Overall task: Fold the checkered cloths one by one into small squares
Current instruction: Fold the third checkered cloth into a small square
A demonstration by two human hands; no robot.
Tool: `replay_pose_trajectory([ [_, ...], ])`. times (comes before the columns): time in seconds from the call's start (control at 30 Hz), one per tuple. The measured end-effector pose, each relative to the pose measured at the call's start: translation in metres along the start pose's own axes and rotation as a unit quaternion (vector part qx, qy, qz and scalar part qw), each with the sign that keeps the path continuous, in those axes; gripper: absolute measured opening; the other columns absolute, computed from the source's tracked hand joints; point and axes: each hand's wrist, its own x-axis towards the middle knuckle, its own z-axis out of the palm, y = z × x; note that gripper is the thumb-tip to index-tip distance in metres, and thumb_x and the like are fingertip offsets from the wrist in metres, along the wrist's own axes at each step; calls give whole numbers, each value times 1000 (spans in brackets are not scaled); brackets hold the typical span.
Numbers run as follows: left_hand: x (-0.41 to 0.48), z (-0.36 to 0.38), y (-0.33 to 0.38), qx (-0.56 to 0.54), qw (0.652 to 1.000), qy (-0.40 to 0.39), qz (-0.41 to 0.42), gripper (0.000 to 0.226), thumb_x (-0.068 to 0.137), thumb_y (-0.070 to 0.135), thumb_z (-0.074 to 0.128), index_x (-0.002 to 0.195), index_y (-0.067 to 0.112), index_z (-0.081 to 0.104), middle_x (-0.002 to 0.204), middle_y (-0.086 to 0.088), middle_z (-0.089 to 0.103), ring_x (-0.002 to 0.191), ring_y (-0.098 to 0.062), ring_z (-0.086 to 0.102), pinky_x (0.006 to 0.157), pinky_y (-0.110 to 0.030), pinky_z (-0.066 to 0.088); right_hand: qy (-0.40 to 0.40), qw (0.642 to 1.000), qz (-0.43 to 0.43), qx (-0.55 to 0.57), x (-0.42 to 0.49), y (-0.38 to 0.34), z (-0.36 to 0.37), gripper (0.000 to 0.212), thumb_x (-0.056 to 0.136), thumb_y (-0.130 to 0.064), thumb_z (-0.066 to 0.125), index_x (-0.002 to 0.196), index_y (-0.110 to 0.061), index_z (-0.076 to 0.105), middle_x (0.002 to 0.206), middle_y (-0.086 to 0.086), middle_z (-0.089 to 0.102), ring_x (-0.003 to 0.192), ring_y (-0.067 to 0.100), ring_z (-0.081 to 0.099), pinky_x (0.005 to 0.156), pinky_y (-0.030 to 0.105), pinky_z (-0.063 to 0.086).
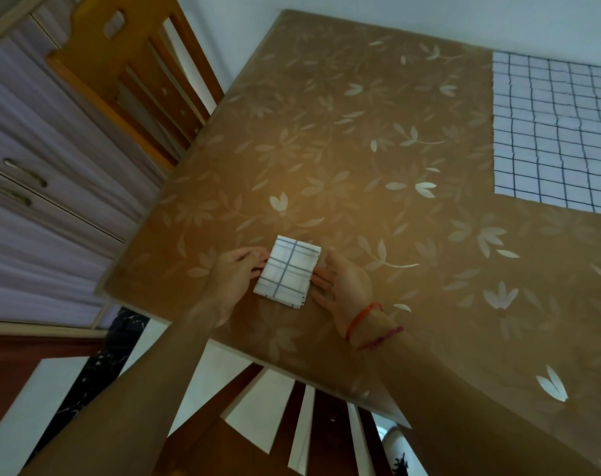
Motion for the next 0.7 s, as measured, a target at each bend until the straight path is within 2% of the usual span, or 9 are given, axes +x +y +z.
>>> replay_pose_trajectory([
  [0.13,-4,0,3,17,1000,-4,5,20,98,18,50,95,29,66,108,3,69,104,-12,63,94,-31,50,-6,1000,-1,-13,1,0,-5,27,99,-24,46,74,-21,57,77,-2,64,72,10,61,60,24,47],
  [0.23,-9,1,8,54,998,3,16,17,98,23,51,99,32,66,109,7,67,105,-10,61,93,-30,49,1,999,2,-34,2,-1,-13,22,97,-30,49,79,-20,57,89,1,65,86,15,61,82,33,50],
  [0.3,-16,5,14,99,994,7,39,20,98,27,51,111,28,66,112,8,65,104,-9,59,93,-32,49,14,998,-4,-56,5,1,-21,16,95,-35,52,88,-21,56,100,3,64,96,19,60,93,39,48],
  [0.33,-20,7,17,122,991,10,50,25,98,29,50,119,25,63,114,7,64,105,-10,59,92,-33,49,18,997,-12,-70,6,1,-27,15,94,-35,53,88,-21,57,95,0,64,93,17,61,91,38,50],
  [0.4,-29,13,25,163,984,5,72,32,98,31,49,128,22,57,117,6,61,107,-11,57,88,-31,51,27,993,-44,-103,3,0,-38,17,90,-38,57,88,-22,62,84,-8,60,79,10,58,75,29,49],
  [0.43,-33,16,28,182,980,-1,83,33,99,32,49,129,22,56,118,5,61,107,-12,57,84,-29,51,27,989,-63,-129,1,0,-45,24,87,-43,59,98,-22,64,87,-11,58,81,9,57,73,26,46],
  [0.53,-44,30,38,222,967,-9,123,36,98,31,52,132,19,54,124,3,58,110,-13,55,83,-27,51,39,968,-109,-223,-16,-9,-68,51,91,-42,55,136,-18,49,120,-8,55,117,12,52,102,32,43],
  [0.63,-59,49,49,277,943,-9,185,33,96,27,54,128,16,55,117,6,54,107,-11,54,74,-8,40,53,937,-150,-310,-35,-22,-96,54,94,-43,51,142,-21,41,138,-3,50,127,14,47,108,34,39],
  [0.7,-68,61,56,322,920,-14,224,38,96,34,55,129,16,55,120,6,53,109,-11,52,81,-10,36,63,915,-173,-358,-47,-31,-115,55,93,-47,50,143,-26,40,141,0,49,129,16,47,108,37,39],
])
